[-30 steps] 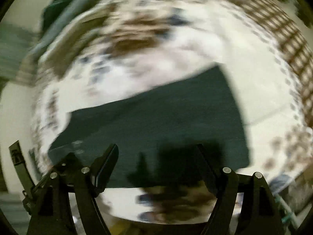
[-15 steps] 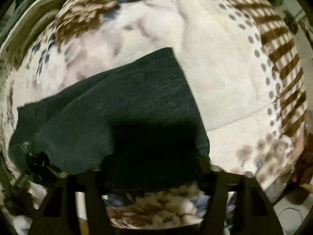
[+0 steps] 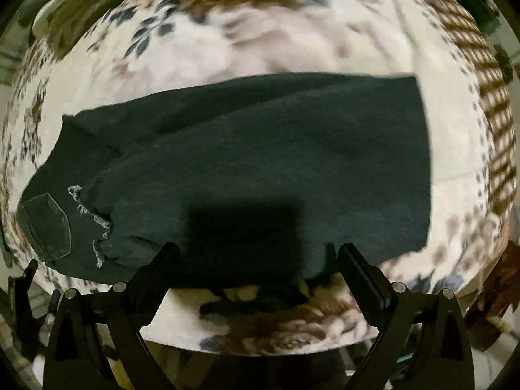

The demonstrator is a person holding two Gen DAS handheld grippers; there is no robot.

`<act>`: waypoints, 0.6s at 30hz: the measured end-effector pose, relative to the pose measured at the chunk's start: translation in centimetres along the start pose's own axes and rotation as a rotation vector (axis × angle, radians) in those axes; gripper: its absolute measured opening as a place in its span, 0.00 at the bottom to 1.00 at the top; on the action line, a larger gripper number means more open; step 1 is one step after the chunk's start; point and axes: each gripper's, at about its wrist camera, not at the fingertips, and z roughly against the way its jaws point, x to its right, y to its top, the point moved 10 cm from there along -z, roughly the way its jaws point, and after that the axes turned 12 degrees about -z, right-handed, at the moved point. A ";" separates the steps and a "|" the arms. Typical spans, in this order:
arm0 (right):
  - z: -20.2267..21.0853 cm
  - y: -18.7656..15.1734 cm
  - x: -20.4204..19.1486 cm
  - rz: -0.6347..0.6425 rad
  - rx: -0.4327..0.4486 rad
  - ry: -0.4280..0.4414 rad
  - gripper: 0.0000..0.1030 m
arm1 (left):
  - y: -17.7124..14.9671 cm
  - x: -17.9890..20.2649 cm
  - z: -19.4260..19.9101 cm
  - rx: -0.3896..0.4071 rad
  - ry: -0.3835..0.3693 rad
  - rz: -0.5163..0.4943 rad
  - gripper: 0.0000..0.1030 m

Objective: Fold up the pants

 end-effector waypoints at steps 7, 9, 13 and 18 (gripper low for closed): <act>-0.3 1.5 -4.1 0.063 0.031 -0.021 0.96 | 4.5 -1.1 -3.1 0.136 -0.133 0.155 1.00; -0.4 2.1 -5.3 0.061 0.034 -0.032 0.96 | 5.8 -0.4 -3.1 0.174 -0.175 0.163 0.75; -0.1 4.1 -7.8 0.071 0.056 -0.049 0.96 | 6.6 0.0 -1.7 0.192 -0.158 0.113 0.22; 0.9 6.8 -7.7 0.054 0.063 -0.018 0.96 | 6.6 1.9 2.9 0.271 -0.193 0.027 0.21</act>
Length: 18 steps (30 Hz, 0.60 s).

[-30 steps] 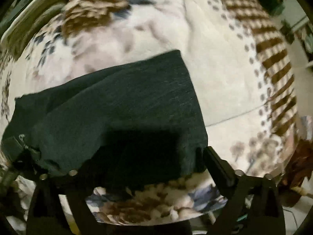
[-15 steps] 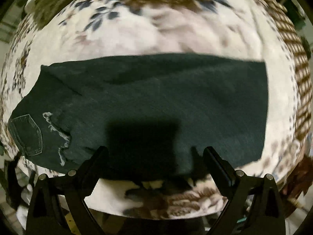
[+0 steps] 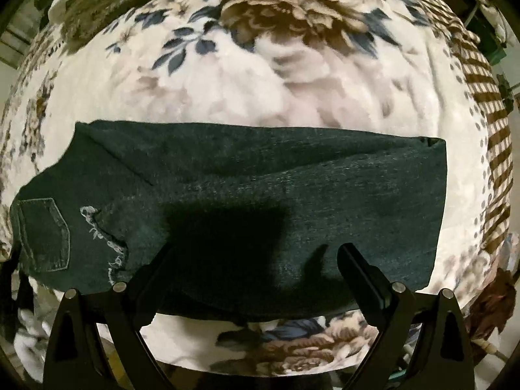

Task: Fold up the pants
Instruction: 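Grasp the folded jeans with both grippers and lift them off the bed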

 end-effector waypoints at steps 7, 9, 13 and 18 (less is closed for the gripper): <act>1.6 0.7 4.8 -0.014 0.014 0.122 0.96 | 0.7 12.8 5.9 0.079 -0.125 -0.251 0.19; 2.8 0.8 6.4 -0.019 0.026 0.146 0.96 | -0.4 17.6 7.2 0.077 -0.179 -0.329 0.19; 5.6 0.4 10.8 -0.028 0.083 0.180 0.96 | -5.4 27.7 8.1 0.016 -0.322 -0.439 0.17; 8.1 -1.2 18.4 -0.083 0.116 0.177 0.96 | -15.2 36.2 4.4 -0.123 -0.406 -0.572 0.17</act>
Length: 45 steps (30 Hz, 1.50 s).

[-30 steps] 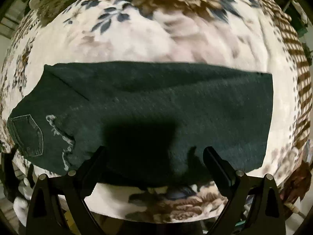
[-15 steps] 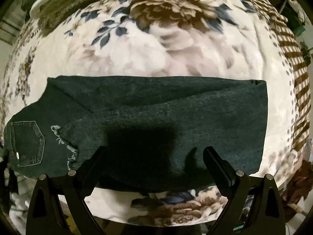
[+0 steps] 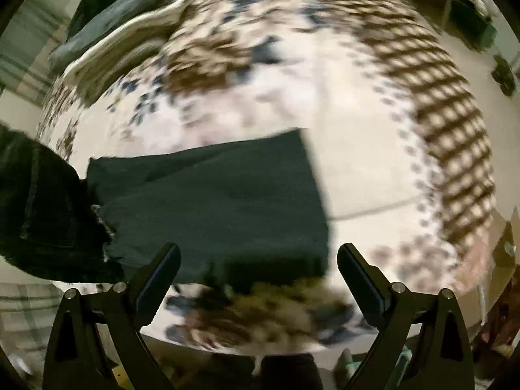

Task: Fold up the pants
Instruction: 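Grasp the folded jeans with both grippers and lift them off the bed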

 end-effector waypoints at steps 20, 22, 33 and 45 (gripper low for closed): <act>-1.4 2.9 0.4 -0.150 -0.124 0.395 0.96 | -8.5 -1.8 -6.9 -0.452 0.400 -0.283 0.90; -3.2 2.8 -1.8 -0.100 -0.152 0.404 0.96 | -8.7 -5.8 -6.2 -0.481 0.470 -0.254 0.90; -6.5 2.0 -5.7 -0.146 -0.161 0.417 0.22 | -8.4 -15.9 -3.5 -0.516 0.573 -0.041 0.90; 0.9 4.3 6.3 -0.293 -0.040 0.329 0.19 | -6.6 -10.5 -9.4 -0.486 0.302 0.034 0.90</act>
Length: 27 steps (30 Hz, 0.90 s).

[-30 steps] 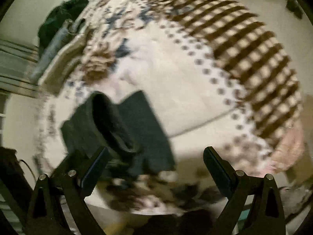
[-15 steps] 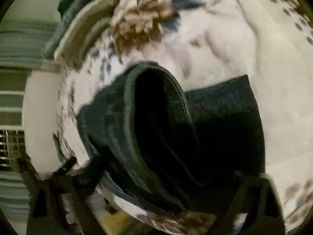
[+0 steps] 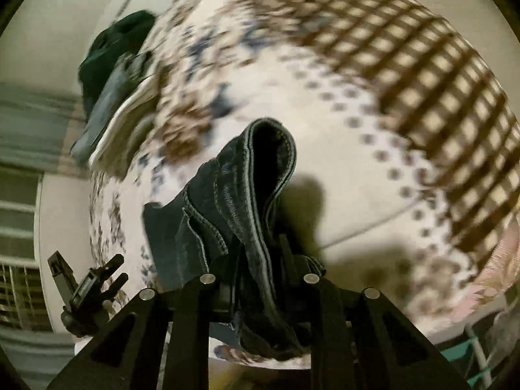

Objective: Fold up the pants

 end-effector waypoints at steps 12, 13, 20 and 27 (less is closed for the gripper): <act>-3.5 1.7 6.7 -0.040 -0.069 -0.131 0.65 | 1.0 1.3 -9.7 -0.167 -0.051 -0.052 0.91; -3.2 1.8 7.4 -0.075 -0.075 -0.132 0.76 | 1.0 1.3 -9.4 -0.174 -0.056 -0.057 0.91; -0.2 -2.7 6.3 -0.113 -0.051 -0.022 0.80 | -2.3 1.6 -4.7 -0.159 -0.129 0.000 0.92; -7.1 -7.0 6.6 -0.329 -0.183 0.189 0.80 | -7.9 3.0 -7.8 -0.220 -0.230 0.070 0.92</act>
